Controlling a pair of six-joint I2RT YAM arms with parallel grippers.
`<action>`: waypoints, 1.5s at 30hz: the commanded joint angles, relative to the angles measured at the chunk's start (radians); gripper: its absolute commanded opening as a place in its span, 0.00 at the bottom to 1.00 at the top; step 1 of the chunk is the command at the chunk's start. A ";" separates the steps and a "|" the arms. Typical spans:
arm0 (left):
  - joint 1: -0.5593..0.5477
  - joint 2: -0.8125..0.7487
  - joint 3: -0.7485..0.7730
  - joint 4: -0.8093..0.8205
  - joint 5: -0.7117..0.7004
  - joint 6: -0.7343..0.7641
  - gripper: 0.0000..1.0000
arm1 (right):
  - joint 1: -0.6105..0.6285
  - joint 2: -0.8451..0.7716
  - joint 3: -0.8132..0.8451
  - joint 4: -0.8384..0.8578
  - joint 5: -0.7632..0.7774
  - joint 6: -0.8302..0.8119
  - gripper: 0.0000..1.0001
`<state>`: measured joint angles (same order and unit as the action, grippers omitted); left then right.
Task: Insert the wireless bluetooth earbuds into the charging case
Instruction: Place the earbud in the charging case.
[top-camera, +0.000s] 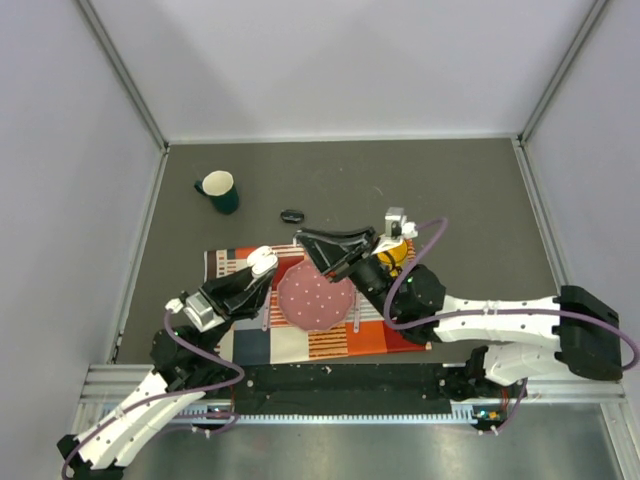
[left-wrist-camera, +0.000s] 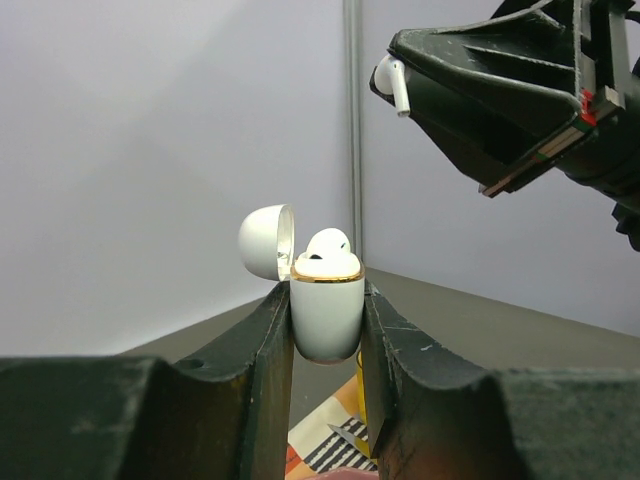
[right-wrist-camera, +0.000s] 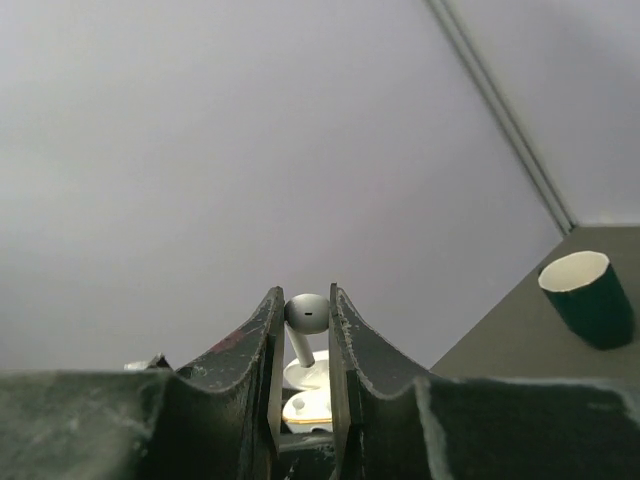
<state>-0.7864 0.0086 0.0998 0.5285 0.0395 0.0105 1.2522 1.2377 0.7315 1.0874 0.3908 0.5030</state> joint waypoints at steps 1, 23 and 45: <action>0.001 -0.072 -0.015 0.097 0.036 0.026 0.00 | 0.076 0.074 0.017 0.209 -0.069 -0.148 0.00; 0.001 -0.050 -0.041 0.172 0.102 0.031 0.00 | 0.176 0.236 0.111 0.243 -0.079 -0.294 0.00; 0.001 -0.048 -0.040 0.191 0.109 0.023 0.00 | 0.182 0.296 0.134 0.233 -0.030 -0.300 0.00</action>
<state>-0.7860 0.0086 0.0612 0.6552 0.1417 0.0360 1.4185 1.5219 0.8207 1.2907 0.3450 0.2089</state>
